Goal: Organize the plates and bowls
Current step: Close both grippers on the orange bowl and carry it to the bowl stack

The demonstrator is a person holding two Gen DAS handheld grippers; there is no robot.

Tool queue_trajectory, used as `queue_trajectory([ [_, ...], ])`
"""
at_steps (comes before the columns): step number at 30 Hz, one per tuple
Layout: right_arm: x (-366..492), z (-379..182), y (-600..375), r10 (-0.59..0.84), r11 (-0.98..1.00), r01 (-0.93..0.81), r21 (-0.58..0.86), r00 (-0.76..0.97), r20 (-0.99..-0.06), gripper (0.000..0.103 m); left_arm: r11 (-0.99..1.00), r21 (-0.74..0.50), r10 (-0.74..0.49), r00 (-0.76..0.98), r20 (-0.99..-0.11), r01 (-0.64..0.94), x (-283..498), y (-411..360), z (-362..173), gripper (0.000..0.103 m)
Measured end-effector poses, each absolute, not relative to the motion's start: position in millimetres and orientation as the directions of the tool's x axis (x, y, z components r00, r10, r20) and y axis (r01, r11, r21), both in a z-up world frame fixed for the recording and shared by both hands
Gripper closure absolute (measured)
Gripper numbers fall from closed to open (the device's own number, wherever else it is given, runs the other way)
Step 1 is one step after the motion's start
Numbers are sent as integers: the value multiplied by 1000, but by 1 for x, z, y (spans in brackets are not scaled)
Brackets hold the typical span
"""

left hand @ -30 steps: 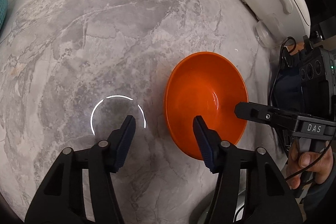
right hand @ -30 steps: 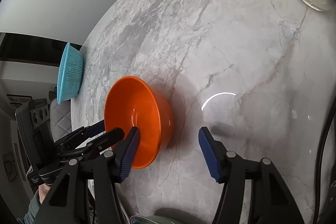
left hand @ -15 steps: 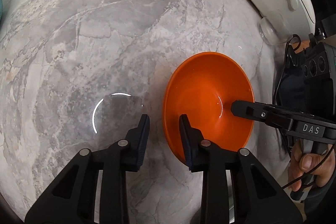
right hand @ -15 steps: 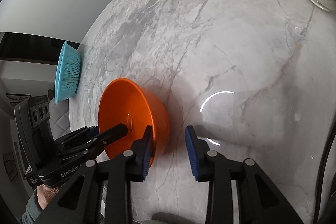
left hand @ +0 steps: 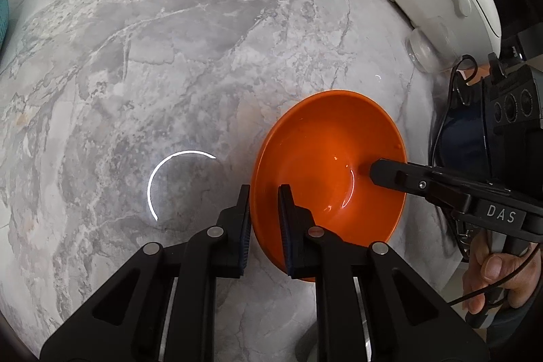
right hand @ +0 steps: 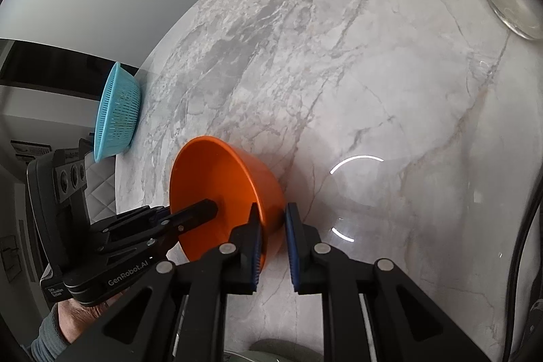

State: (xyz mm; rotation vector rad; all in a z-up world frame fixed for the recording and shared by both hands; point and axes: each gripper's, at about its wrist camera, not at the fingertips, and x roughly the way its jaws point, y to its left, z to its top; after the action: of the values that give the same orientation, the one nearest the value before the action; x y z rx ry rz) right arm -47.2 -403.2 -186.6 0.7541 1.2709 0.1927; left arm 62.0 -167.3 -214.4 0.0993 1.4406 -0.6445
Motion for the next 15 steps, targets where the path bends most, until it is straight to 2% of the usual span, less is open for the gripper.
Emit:
queue_trajectory([
  [15,-113,-128,-396,530,744,245,621,350,-772,87,767,-360,-413,-21,-910,531,-15,-146,-144,89],
])
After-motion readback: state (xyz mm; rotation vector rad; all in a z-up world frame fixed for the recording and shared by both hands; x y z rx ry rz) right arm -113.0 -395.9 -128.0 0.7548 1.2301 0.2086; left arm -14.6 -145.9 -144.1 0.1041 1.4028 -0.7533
